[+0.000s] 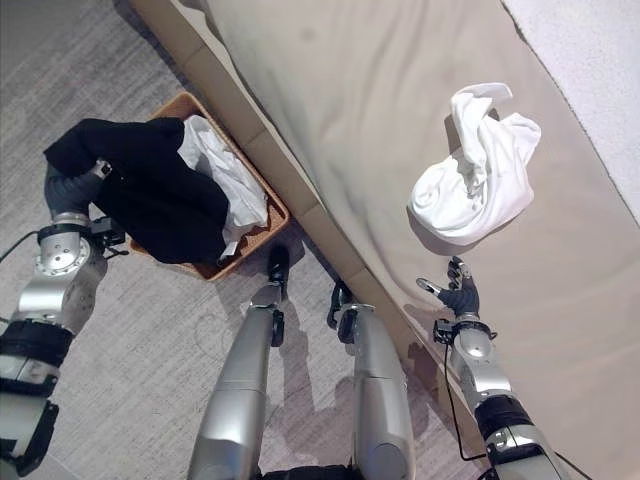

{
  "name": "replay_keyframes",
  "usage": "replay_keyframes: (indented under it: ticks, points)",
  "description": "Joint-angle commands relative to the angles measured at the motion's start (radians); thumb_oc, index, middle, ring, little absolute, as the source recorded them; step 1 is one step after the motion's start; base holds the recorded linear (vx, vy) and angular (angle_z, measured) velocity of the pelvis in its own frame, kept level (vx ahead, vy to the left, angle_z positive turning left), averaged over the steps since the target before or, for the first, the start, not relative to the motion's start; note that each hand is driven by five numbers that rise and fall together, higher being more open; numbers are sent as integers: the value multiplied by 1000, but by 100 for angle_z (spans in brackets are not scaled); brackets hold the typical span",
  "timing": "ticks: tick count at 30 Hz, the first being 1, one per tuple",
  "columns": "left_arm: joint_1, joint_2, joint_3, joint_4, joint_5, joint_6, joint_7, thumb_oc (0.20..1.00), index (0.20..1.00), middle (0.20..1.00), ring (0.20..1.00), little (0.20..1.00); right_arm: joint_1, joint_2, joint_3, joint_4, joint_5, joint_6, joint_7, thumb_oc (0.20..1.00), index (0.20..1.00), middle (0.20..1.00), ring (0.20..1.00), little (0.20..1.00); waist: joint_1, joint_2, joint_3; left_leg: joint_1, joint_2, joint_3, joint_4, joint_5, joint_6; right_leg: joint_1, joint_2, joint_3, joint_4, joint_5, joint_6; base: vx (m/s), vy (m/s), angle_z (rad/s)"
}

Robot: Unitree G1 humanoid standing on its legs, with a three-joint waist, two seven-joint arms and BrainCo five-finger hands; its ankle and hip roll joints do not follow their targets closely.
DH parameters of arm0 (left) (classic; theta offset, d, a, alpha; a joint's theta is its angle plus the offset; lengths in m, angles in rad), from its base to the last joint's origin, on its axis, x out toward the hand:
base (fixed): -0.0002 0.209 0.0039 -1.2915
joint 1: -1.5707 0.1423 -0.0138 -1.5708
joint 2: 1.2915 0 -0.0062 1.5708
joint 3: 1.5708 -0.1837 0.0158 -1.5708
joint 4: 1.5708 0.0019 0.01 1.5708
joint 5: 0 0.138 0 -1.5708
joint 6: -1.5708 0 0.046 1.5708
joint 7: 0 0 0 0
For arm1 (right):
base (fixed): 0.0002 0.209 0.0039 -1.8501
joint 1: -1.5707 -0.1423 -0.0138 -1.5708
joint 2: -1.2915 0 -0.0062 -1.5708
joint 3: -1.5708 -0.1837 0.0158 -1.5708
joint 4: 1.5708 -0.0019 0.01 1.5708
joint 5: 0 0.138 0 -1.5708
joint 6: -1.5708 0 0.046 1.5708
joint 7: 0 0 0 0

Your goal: Pick up clothes into the bucket

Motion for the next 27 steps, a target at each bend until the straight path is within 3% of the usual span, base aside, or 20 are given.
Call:
replay_keyframes:
  ticks: [1, 14, 20, 21, 23, 24, 27]
  points:
    - [-97, 5, -7, 56, 133, -13, 54, 1000, 1000, 1000, 1000, 1000, 4, -36, 10, -41, 35, -43, -41, 1000, 1000, 1000, 1000, 1000, -1, 3, -21, 18, 54, -13, 116, -154, 6, 9, -59, 52, -140, 146, 112, -6, 22, -13]
    - [-67, -71, 35, 125, 162, 33, 99, 1000, 1000, 1000, 1000, 1000, -51, -47, -11, -122, 46, -52, -93, 1000, 1000, 1000, 1000, 1000, -22, -16, -21, 10, 65, 12, 81, -148, 12, -15, -40, 72, -213, 192, 122, -7, 32, -12]
    - [68, -217, 133, 83, 110, 6, 139, 1000, 1000, 1000, 1000, 1000, -18, -2, -52, -269, 21, -79, -141, 1000, 1000, 1000, 1000, 1000, -26, -8, -21, 59, 62, 25, 21, -133, 11, 15, -36, 79, -257, 206, 125, 0, 18, -10]
    - [128, -274, 158, 86, 143, 8, 153, 1000, 1000, 1000, 1000, 1000, 1, 12, -72, -342, -5, -104, -153, 1000, 1000, 1000, 1000, 1000, -27, -6, -21, 82, 62, 32, 1, -129, 10, 32, -36, 83, -273, 209, 126, 0, 0, 0]
    - [167, -308, 167, 81, 173, 13, 167, 1000, 1000, 1000, 1000, 1000, 18, 15, -85, -386, -27, -114, -165, 1000, 1000, 1000, 1000, 1000, -26, -3, -21, 100, 62, 35, -16, -125, 10, 47, -35, 85, -284, 210, 125, 5, -2, -6]
    - [240, -356, 174, 85, 241, 26, 186, 1000, 1000, 1000, 1000, 1000, 34, 8, -108, -488, -117, -135, -197, 1000, 1000, 1000, 1000, 1000, -23, 1, -21, 125, 59, 40, -44, -116, 10, 64, -35, 87, -300, 217, 127, 7, -5, -7]
    - [307, -396, 161, 78, 340, 40, 199, 1000, 1000, 1000, 1000, 1000, 41, -22, -128, -578, -246, -137, -249, 1000, 1000, 1000, 1000, 1000, -19, 10, -21, 154, 58, 43, -83, -99, 8, 85, -38, 85, -317, 224, 129, -18, -3, -7]
